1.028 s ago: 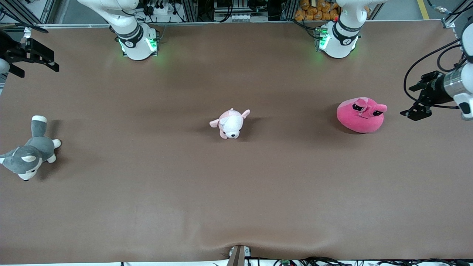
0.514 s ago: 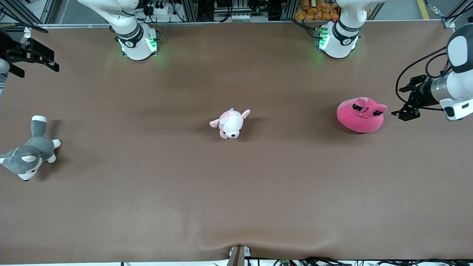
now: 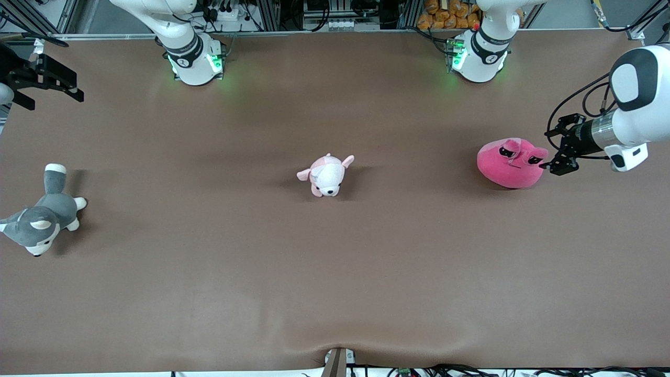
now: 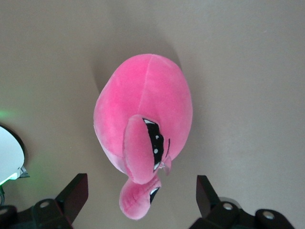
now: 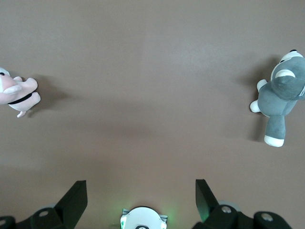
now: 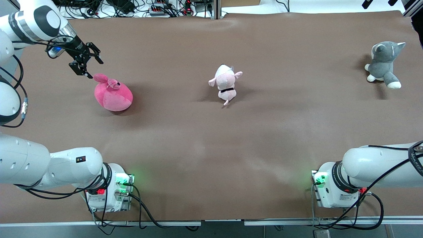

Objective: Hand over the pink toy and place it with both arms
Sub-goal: 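Reach the left gripper down to the pink plush toy, then close the left gripper on the pink plush's ear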

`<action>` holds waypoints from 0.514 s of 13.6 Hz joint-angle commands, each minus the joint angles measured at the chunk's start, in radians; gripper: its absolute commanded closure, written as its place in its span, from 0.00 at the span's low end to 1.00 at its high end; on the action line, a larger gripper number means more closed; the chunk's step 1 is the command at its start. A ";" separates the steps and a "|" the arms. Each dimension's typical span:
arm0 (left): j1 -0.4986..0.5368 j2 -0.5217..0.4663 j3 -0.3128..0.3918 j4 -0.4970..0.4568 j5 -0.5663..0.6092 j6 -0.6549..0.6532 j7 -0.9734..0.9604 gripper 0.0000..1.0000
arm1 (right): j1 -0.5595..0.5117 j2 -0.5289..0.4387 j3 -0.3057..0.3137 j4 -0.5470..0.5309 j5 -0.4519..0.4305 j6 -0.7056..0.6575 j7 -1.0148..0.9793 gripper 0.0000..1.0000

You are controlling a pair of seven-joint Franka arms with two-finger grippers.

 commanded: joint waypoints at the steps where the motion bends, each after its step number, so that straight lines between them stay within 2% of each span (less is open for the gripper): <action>1: 0.013 -0.013 -0.006 -0.055 -0.020 0.040 -0.016 0.00 | -0.027 0.012 0.015 0.021 0.018 -0.013 -0.020 0.00; 3: 0.033 0.014 -0.009 -0.052 -0.020 0.047 -0.016 0.00 | -0.029 0.012 0.015 0.021 0.018 -0.013 -0.020 0.00; 7: 0.042 0.067 -0.008 -0.041 -0.021 0.059 -0.016 0.24 | -0.029 0.012 0.015 0.022 0.018 -0.013 -0.020 0.00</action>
